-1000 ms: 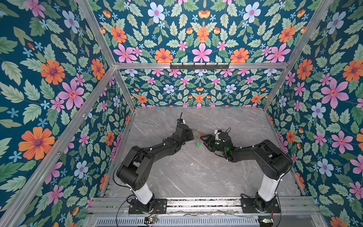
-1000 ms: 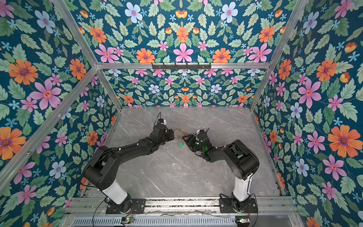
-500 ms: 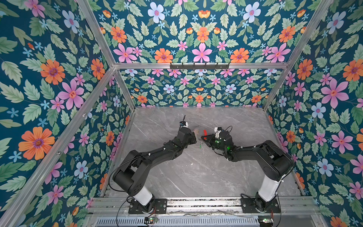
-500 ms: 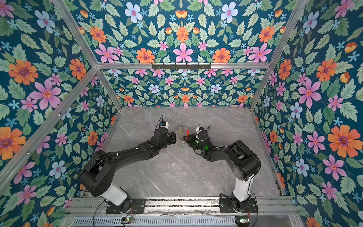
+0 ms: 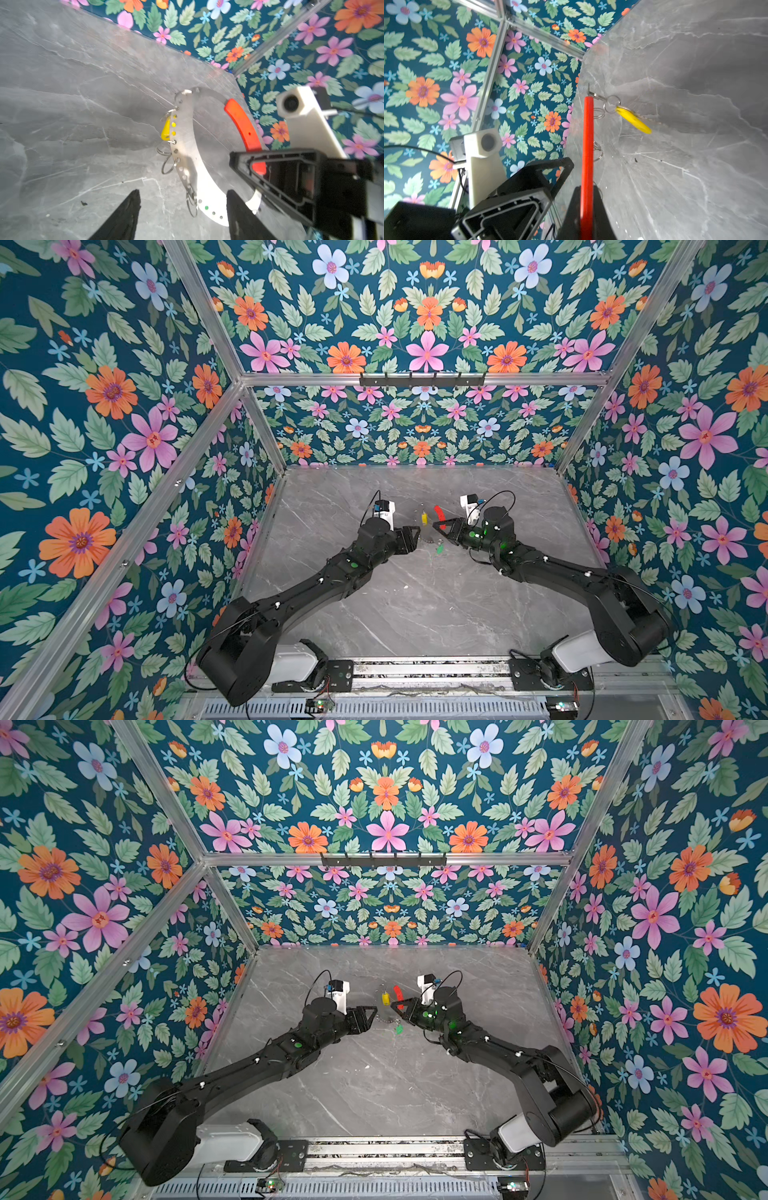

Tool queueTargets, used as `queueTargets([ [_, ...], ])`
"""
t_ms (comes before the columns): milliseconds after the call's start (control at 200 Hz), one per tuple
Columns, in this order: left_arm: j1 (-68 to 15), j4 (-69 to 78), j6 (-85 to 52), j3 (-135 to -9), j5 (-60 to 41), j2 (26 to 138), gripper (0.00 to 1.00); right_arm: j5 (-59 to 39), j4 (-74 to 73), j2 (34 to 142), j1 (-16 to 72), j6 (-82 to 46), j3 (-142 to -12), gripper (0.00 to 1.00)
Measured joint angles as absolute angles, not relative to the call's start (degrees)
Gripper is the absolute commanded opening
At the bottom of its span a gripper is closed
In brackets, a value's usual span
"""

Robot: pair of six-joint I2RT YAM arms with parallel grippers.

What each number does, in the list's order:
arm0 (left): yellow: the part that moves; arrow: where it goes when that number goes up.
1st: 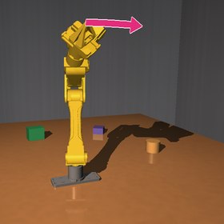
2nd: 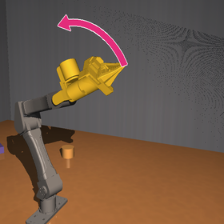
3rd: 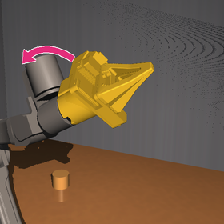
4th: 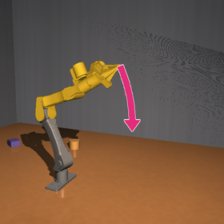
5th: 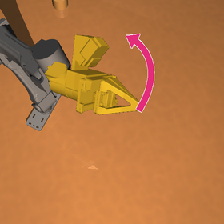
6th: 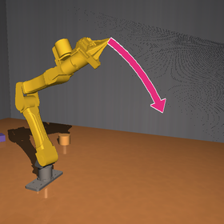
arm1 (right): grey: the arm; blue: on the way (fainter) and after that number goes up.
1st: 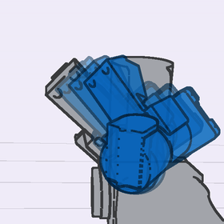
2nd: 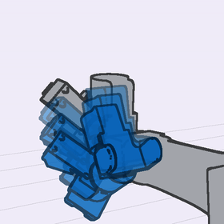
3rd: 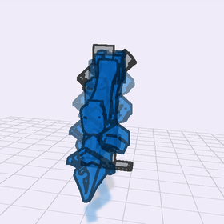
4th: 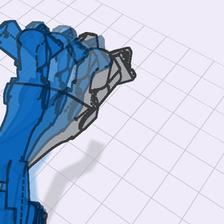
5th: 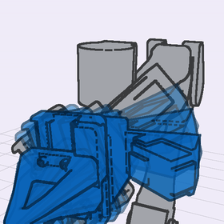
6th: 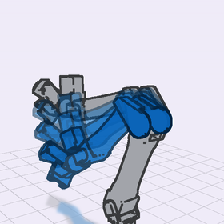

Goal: Remove the keys from the keyring

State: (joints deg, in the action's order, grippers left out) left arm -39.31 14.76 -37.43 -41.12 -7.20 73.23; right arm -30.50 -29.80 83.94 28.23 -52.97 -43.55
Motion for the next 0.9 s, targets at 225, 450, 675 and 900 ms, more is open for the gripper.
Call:
queueTargets([
  [225,-32.6,18.04,-36.8,-33.47,-18.96,64.97,0.78,-44.25,-13.72,76.16,25.96,-39.92,-45.65,0.0],
  [450,-29.3,26.02,-37.76,-30.24,-33.67,60.18,0.78,-54.96,-2.46,71.94,25.91,-30.3,-46.41,0.0],
  [675,-29.15,28.45,-37.74,-30.28,-41.74,60.93,0.67,-62.26,-0.08,73.19,26.55,-27.46,-46.92,0.0],
  [900,-29.15,32.71,-39.27,-30.22,-46.59,63.11,0.56,-66.0,-0.08,74.43,27.4,-26.76,-47.75,0.0],
])
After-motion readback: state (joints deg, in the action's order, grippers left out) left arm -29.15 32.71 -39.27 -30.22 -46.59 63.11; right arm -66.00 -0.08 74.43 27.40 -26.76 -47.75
